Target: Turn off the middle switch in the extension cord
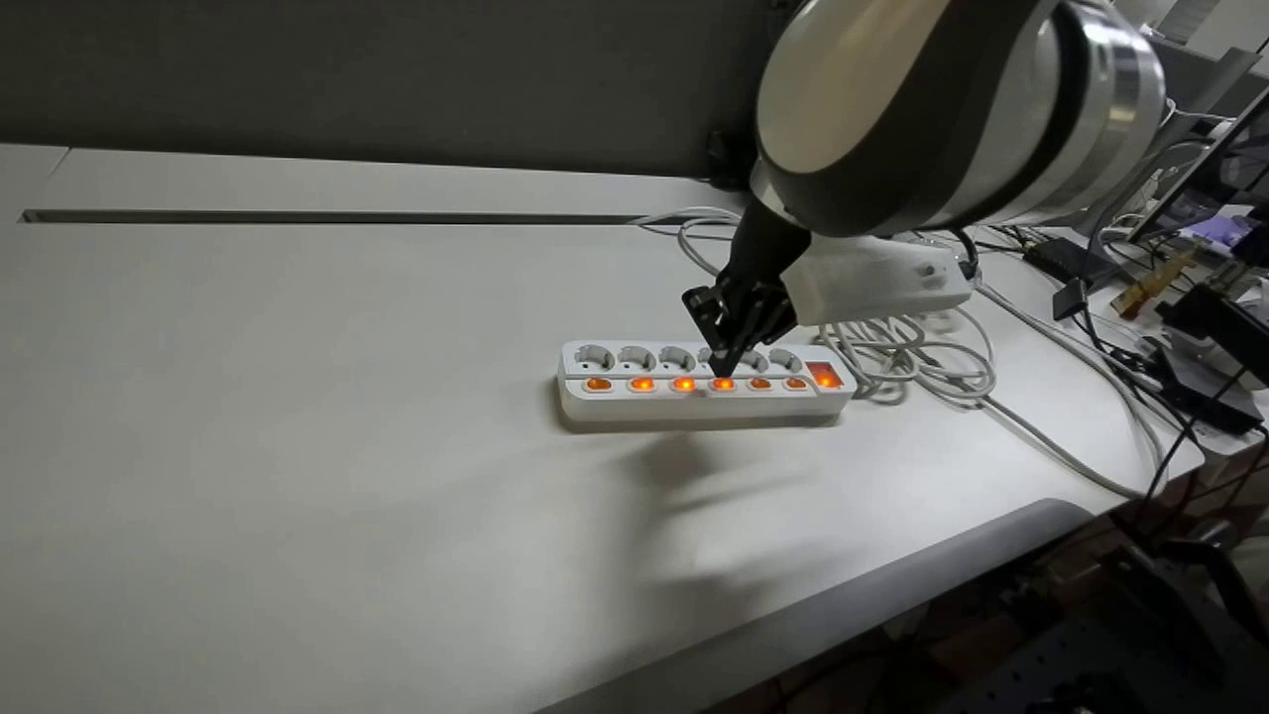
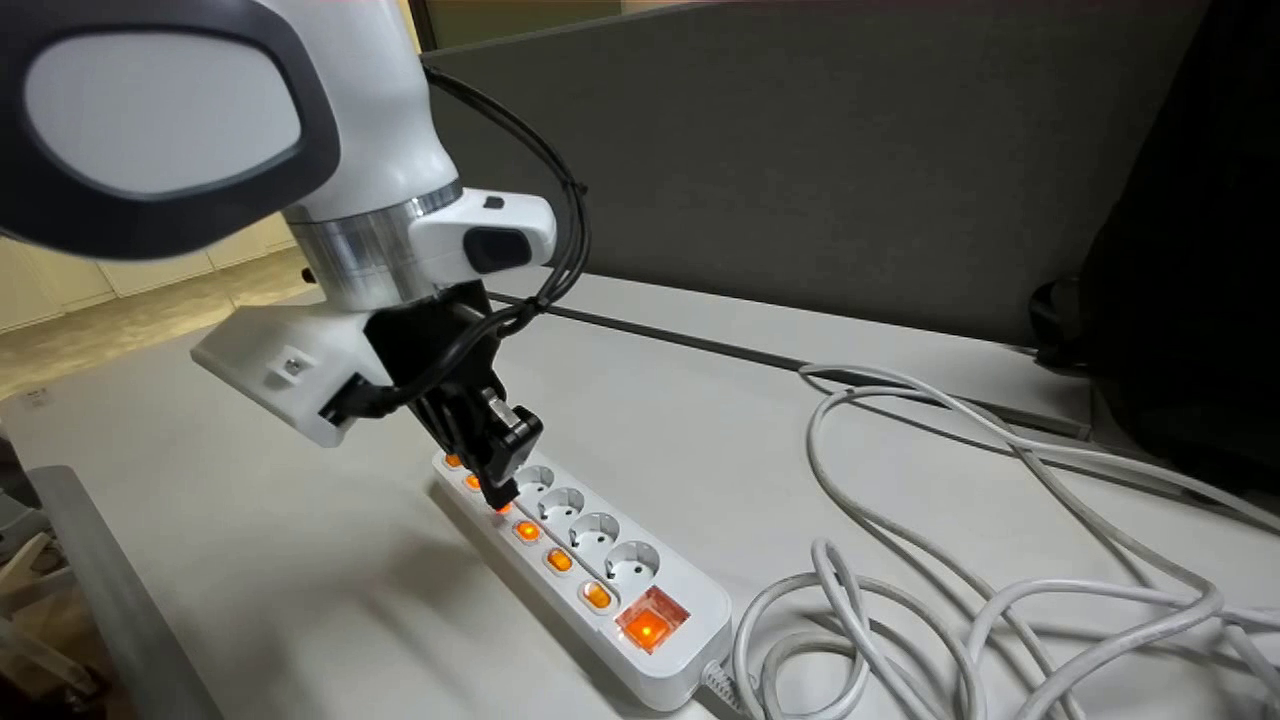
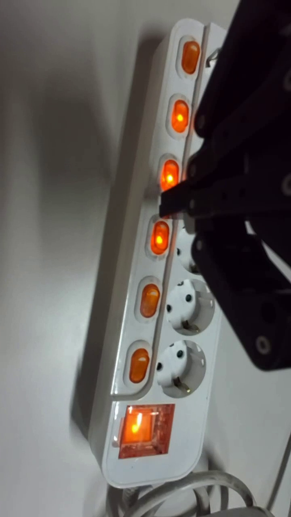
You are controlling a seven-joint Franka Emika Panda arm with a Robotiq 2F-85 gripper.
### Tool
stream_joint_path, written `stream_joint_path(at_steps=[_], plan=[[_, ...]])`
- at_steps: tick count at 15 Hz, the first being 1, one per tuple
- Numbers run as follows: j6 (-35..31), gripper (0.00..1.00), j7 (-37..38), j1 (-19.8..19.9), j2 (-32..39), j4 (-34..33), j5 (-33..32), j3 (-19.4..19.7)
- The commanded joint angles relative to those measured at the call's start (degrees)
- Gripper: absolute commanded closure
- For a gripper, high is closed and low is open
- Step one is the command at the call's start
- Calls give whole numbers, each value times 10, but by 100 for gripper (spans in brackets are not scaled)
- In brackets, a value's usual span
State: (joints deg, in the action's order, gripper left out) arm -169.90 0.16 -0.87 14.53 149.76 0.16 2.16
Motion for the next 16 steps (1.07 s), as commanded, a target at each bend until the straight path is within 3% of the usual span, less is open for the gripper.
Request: stream_joint_path(at_steps=[1,7,16], plan=[[11,100,1,15,8,-19,7,-5],[27,100,37,-4,22,-37,-14,35],[62,100,29,-14,46,-50,-27,38]])
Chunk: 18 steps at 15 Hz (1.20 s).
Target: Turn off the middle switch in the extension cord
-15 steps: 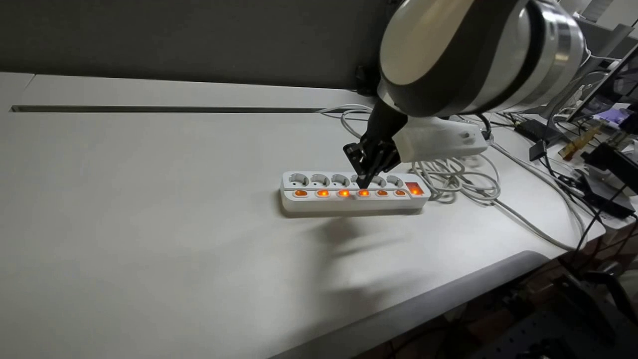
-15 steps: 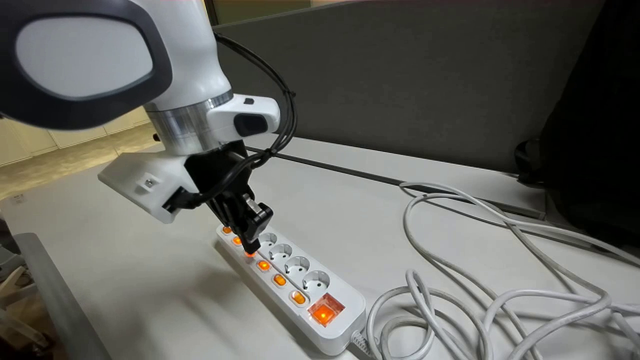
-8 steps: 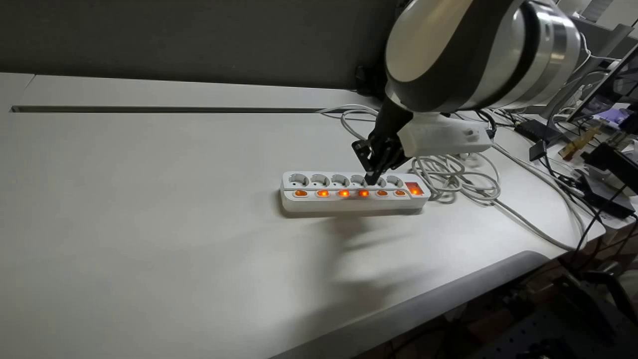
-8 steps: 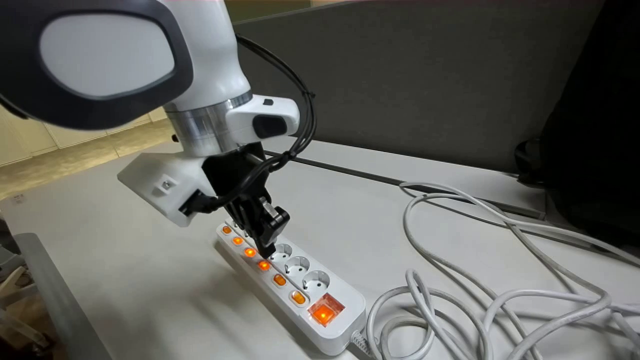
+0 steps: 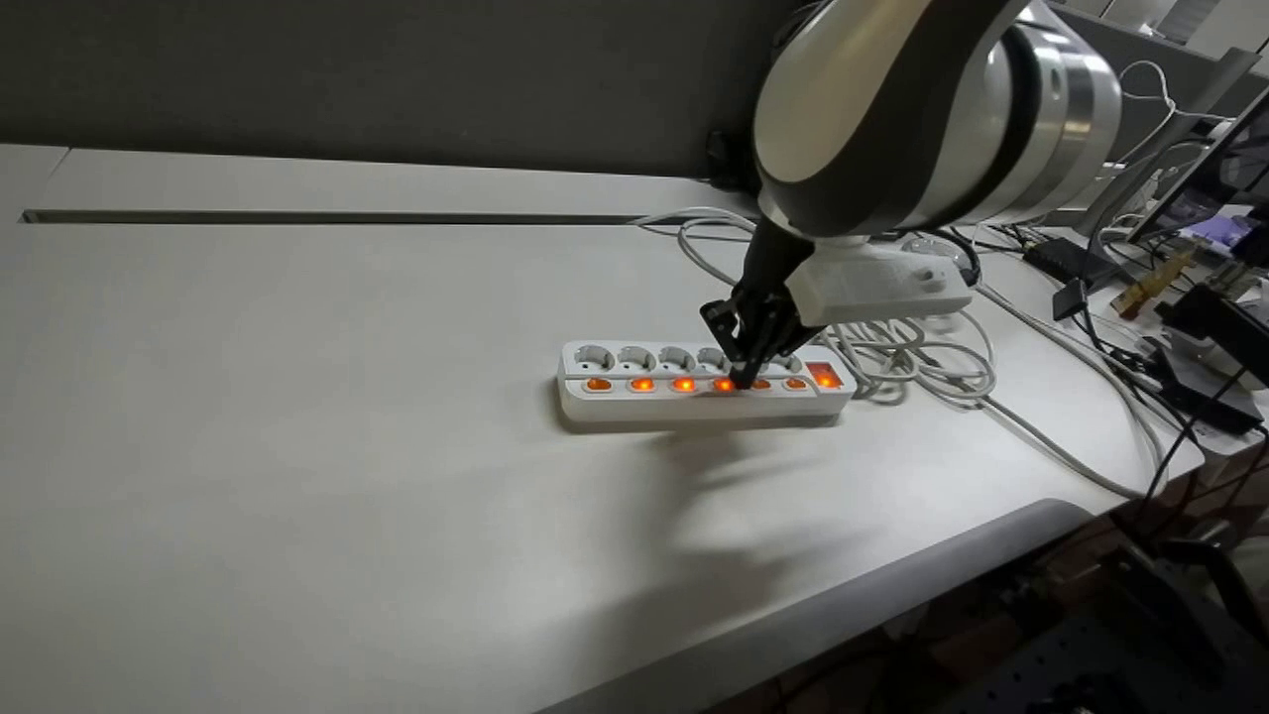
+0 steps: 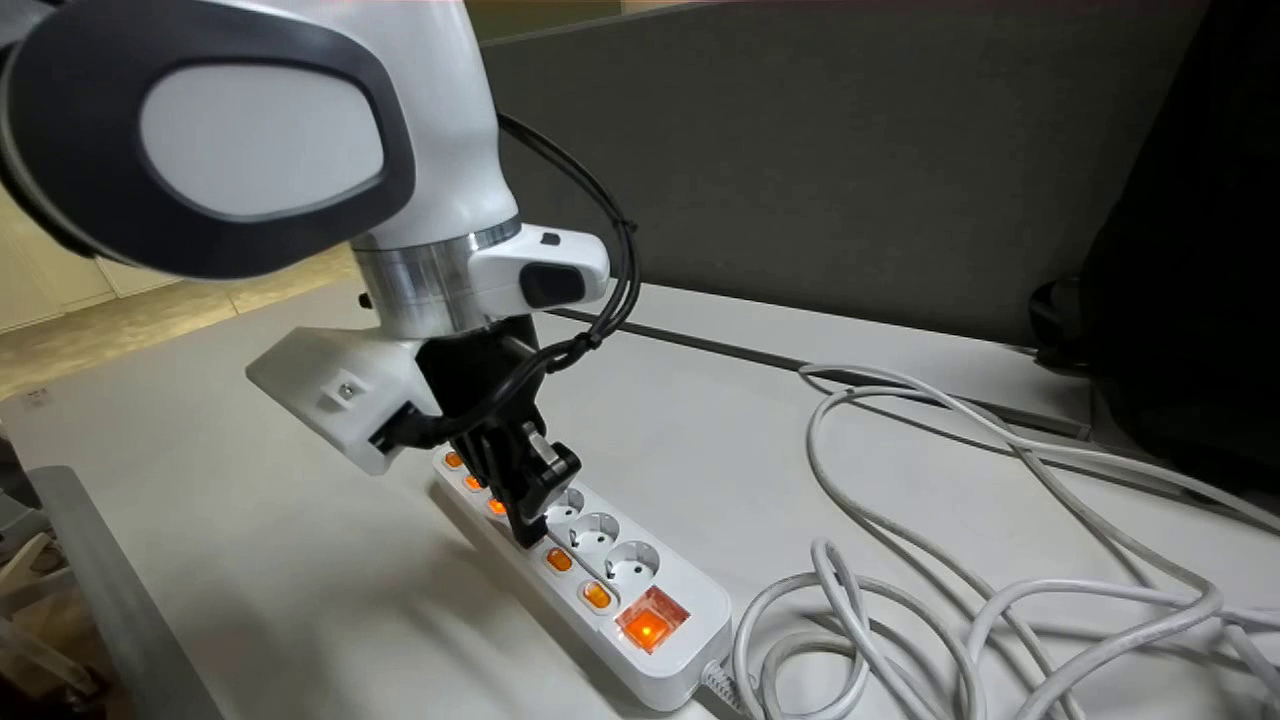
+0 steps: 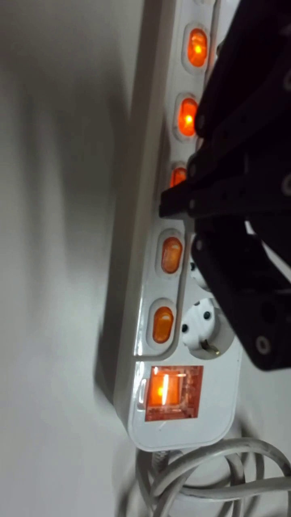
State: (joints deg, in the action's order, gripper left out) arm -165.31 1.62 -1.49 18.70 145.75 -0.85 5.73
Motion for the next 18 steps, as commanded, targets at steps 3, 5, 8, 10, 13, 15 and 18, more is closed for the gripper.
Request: stream_joint_path(at_steps=[3,5,8,10,13,15,18], plan=[[16,100,11,-8,3,-9,-25,1],[17,100,9,-7,3,-9,-26,-1],[18,100,11,-9,3,-9,-32,0],[19,100,11,-8,8,-14,-34,0],[23,100,14,-8,19,-26,-35,3],[20,100,25,-15,30,-36,-42,11],[20,100,30,-19,46,-52,-41,15]])
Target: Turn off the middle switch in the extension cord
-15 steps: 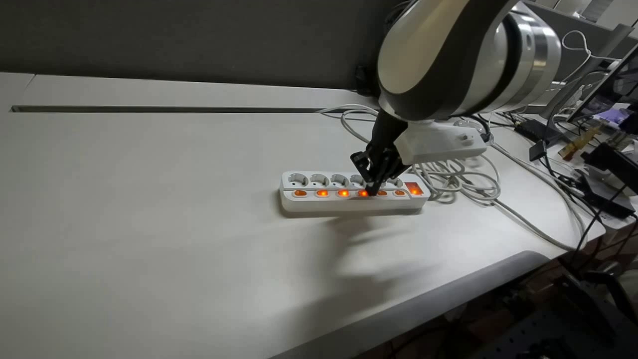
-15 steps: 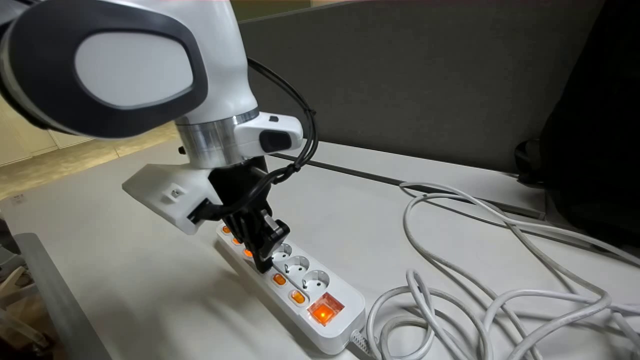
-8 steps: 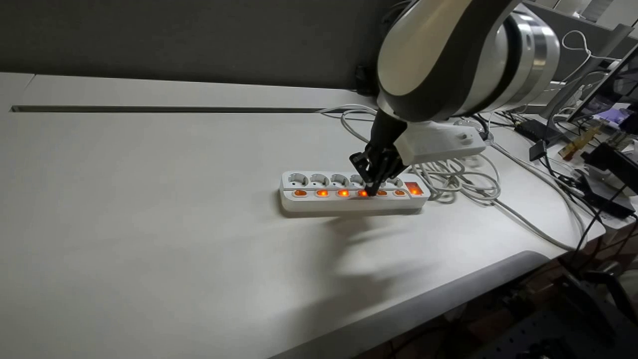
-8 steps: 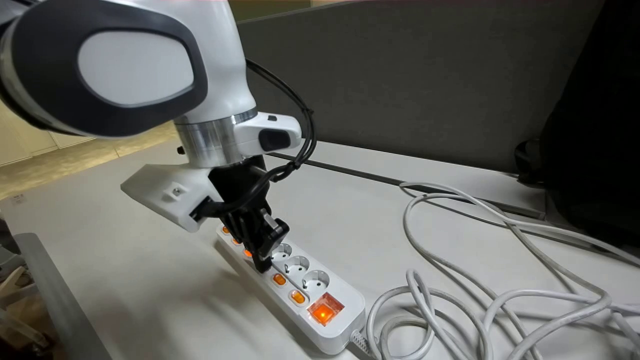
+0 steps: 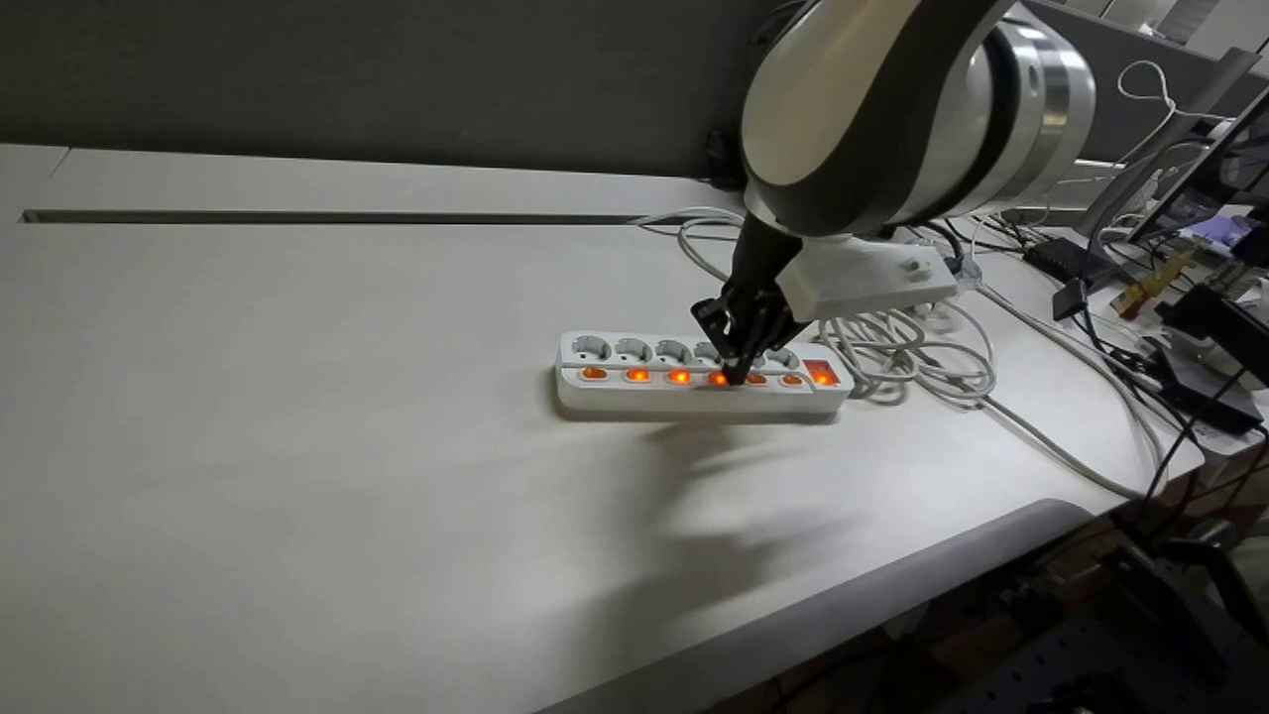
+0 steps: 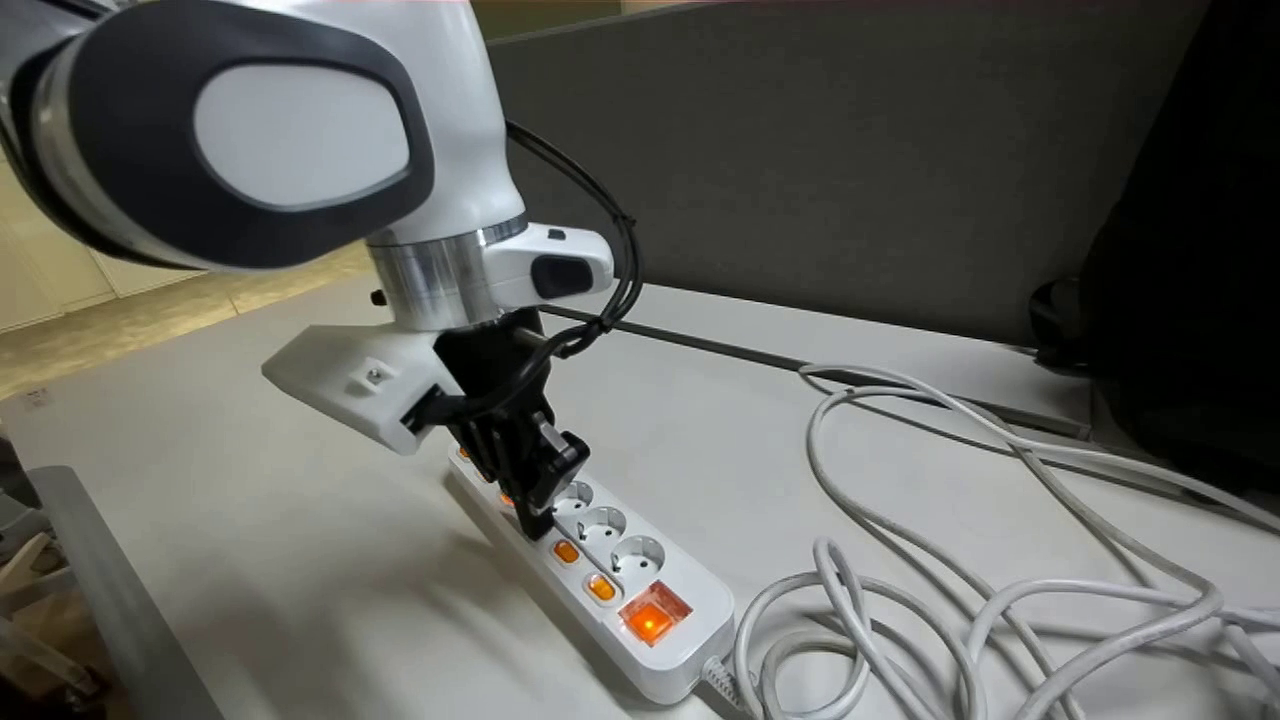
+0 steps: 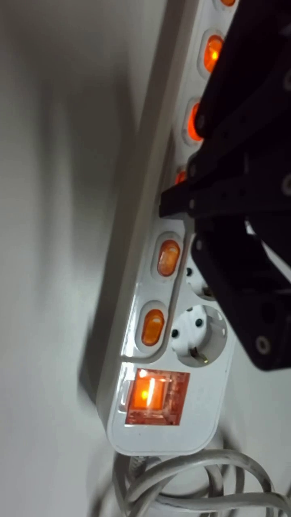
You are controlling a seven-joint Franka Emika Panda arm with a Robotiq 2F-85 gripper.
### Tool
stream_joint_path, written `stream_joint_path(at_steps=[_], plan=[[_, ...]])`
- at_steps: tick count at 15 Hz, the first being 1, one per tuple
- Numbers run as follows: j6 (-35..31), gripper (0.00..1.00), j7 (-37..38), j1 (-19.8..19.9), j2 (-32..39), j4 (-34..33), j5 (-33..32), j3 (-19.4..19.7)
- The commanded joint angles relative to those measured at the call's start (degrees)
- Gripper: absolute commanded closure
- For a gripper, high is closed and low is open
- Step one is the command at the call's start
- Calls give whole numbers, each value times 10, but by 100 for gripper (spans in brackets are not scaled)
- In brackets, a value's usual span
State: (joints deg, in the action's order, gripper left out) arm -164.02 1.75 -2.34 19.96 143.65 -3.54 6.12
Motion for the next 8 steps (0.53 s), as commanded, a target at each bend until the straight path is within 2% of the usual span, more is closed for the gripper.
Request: stream_joint_path(at_steps=[1,8], plan=[[6,100,30,-10,43,-38,-12,12],[37,100,45,-5,74,-81,6,6]])
